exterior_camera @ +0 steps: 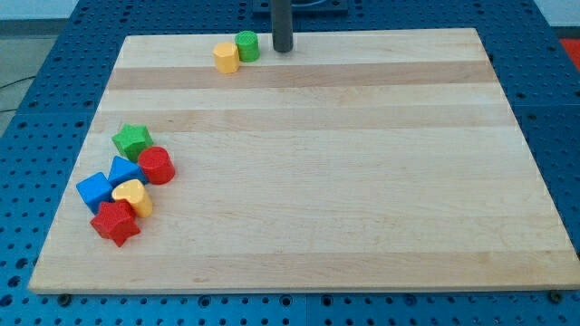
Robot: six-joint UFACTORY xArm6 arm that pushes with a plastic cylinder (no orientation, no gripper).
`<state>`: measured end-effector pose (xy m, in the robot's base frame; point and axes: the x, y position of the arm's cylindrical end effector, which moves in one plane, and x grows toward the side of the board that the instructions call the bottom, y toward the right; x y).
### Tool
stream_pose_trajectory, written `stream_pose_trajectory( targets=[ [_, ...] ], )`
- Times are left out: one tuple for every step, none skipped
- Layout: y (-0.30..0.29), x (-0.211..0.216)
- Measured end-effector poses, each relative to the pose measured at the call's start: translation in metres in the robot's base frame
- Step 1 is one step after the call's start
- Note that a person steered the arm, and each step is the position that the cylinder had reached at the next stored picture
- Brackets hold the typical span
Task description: Move the yellow hexagon into the green star
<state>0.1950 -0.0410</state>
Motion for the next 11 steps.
stream_pose_trajectory(
  targets=[
    [-0.068, 0.008],
    [-0.120, 0.044],
    [-0.141, 0.074],
    [-0.132, 0.022],
    [-0.068, -0.004],
    [-0.026, 0.008],
    [-0.026, 0.031],
    [-0.076, 0.059],
    [-0.115, 0.077],
    [-0.141, 0.091],
    [-0.160, 0.119]
  ],
)
